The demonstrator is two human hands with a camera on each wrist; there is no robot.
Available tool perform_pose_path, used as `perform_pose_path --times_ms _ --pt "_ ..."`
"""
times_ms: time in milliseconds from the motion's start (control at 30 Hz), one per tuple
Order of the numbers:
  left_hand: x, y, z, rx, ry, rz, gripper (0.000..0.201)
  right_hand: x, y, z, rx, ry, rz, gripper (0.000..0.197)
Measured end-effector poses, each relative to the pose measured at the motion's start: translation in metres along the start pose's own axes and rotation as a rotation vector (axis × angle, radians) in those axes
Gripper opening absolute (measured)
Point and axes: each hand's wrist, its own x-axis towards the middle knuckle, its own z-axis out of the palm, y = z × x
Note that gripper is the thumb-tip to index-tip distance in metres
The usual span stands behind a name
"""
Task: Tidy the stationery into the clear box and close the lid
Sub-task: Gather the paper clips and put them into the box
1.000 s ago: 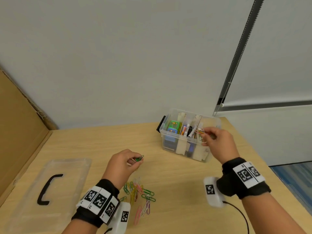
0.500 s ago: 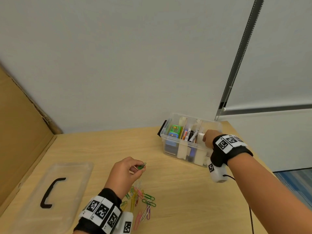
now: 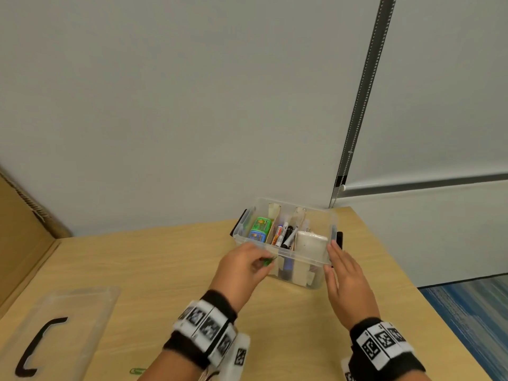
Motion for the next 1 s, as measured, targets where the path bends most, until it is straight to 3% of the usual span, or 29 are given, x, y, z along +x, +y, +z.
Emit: perform_pose_path --times_ms 200,367,500,633,767,833,1000 --pt "0.083 0.038 0.056 0.178 -0.103 0.072 0.023 -0.001 -0.002 0.003 -0.012 0.03 -0.02 0.057" --pt "0.118 0.056 0.089 0.48 -0.521 -0.019 0.025 0.0 0.0 0.002 -0.027 0.013 -0.016 0.06" --pt "0.131 0.056 0.093 0.576 -0.672 -0.112 0.026 0.001 0.0 0.003 -0.021 0.009 -0.012 0.059" --pt "0.115 0.056 0.077 0.481 -0.595 -0.052 0.03 -0.001 -0.001 0.004 -0.015 0.013 -0.001 0.06" --pt "0.06 0.04 0.047 0.249 -0.288 0.08 0.032 0.0 0.0 0.003 -0.033 -0.009 0.012 0.06" --pt "0.029 0.021 0.026 0.199 -0.21 0.11 0.031 0.0 -0.002 0.001 -0.052 -0.025 0.03 0.063" --pt "-0.053 -0.056 -0.032 0.286 -0.16 -0.083 0.028 -0.01 -0.033 -0.005 -0.08 -0.003 0.049 0.065"
